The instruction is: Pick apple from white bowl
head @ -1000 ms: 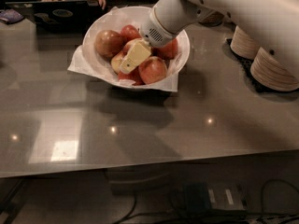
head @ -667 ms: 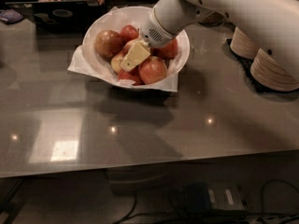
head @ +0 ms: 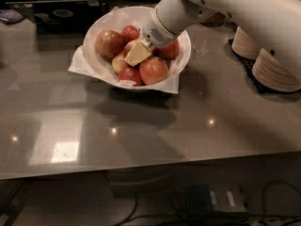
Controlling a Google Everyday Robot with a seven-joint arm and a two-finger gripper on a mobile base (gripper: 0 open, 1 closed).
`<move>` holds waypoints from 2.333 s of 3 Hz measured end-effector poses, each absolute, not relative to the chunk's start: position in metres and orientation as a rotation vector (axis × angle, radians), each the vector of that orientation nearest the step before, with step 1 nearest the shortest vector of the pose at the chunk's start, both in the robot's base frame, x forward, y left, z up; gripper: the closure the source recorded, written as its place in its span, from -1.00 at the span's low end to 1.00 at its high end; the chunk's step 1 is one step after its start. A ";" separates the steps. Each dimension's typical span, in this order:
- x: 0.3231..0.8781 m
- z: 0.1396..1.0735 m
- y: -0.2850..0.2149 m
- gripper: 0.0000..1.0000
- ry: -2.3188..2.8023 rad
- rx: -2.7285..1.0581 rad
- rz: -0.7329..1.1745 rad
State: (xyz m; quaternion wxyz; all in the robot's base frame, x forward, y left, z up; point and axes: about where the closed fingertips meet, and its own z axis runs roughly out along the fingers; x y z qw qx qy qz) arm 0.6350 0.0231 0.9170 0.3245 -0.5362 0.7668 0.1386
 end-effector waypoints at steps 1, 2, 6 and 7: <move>0.635 0.917 0.023 0.99 2.011 -1.406 0.363; 0.632 0.922 0.023 1.00 1.980 -1.424 0.402; 0.627 1.005 -0.021 1.00 1.622 -1.389 0.786; 0.627 1.007 -0.021 1.00 1.616 -1.388 0.788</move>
Offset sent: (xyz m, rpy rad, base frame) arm -0.0081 -0.0052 0.0150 0.0734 -0.0004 0.0825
